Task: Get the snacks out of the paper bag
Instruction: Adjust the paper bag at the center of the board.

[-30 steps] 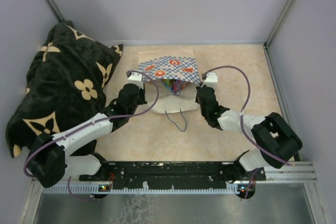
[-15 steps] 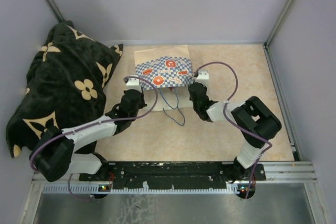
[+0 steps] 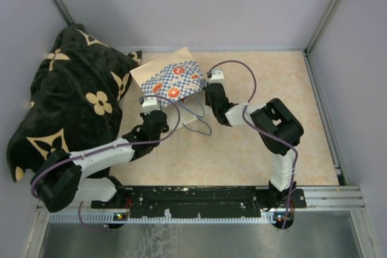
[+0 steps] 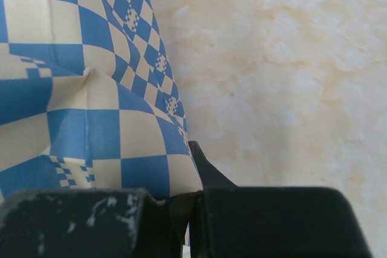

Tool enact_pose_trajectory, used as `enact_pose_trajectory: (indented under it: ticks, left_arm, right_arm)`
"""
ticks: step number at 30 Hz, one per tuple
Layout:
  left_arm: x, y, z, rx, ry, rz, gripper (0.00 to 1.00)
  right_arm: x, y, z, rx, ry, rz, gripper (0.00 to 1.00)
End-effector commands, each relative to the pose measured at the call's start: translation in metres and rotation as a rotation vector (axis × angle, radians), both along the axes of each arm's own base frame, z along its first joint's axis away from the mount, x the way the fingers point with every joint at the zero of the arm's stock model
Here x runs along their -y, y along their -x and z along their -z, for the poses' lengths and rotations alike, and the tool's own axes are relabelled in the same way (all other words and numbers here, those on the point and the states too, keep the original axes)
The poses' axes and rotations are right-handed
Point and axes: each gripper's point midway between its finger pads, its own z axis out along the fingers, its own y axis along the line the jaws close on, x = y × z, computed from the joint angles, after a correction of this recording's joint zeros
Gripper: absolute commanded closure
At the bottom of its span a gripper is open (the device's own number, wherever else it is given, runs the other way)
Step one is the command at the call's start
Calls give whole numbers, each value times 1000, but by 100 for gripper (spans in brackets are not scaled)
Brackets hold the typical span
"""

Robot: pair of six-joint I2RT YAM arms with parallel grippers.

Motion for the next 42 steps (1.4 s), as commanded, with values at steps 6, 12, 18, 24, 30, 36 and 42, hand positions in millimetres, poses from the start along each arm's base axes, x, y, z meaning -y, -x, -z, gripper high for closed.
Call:
enact_pose_trajectory:
  ticks: [6,12,18,24,30,36,42]
  left_arm:
    - [-13,29,31,-121,5,-72,100]
    - [16,21,23,-114,48,35,96]
    - [41,25,-2,-88,59,216,8]
    - [35,48,-23,-101,-30,356,0]
    - [25,61,-57,-19,-82,436,0]
    - [56,43,-75,51,-122,536,0]
    - [90,29,-78,30,-189,604,0]
  right_arm:
    - [-81,-17,-2,-34,-112,-305,100]
    - [-70,-39,-13,-53,-171,-298,98]
    - [-36,-29,-24,-80,-194,-204,8]
    - [-8,29,-4,-158,-423,-63,3]
    - [-6,70,3,-151,-521,-18,6]
    - [-15,78,-4,-131,-586,-23,9]
    - [-33,94,-21,-143,-772,-49,20]
